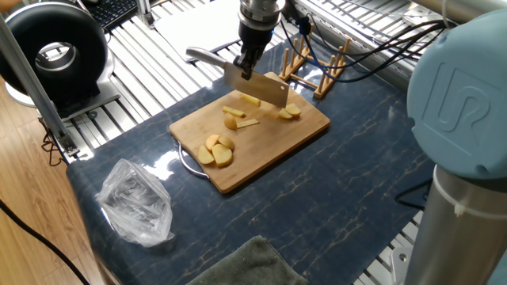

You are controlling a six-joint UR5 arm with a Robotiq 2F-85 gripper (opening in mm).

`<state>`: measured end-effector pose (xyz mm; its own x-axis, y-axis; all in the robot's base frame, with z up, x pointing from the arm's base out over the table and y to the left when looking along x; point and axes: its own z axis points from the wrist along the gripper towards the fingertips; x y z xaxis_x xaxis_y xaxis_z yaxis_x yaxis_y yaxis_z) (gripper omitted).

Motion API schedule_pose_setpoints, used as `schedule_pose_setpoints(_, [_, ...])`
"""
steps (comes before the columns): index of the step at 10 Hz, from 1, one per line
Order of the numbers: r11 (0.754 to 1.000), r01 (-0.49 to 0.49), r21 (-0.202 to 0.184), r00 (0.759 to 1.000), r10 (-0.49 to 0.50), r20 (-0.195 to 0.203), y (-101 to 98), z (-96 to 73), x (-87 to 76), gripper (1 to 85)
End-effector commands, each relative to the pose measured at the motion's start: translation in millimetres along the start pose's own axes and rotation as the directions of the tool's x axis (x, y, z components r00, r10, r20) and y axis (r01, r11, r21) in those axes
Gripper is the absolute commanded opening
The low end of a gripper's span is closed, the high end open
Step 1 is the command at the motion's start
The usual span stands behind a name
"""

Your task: Chop the potatoes

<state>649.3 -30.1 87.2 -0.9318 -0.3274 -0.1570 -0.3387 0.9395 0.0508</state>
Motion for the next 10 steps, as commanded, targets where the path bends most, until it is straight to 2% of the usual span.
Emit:
schedule_pose_setpoints(1, [1.0,-0.007,-0.013,1.0,0.007,0.013,1.1,1.0,-2.8,1.0])
schedule_pose_setpoints(7, [1.0,-0.006,-0.021,1.0,0.007,0.013,-1.0,0.1,-1.5,1.0])
schedule_pose_setpoints(10, [0.999,-0.009,-0.037,0.999,0.011,0.041,0.2,12.0,-6.3,1.0])
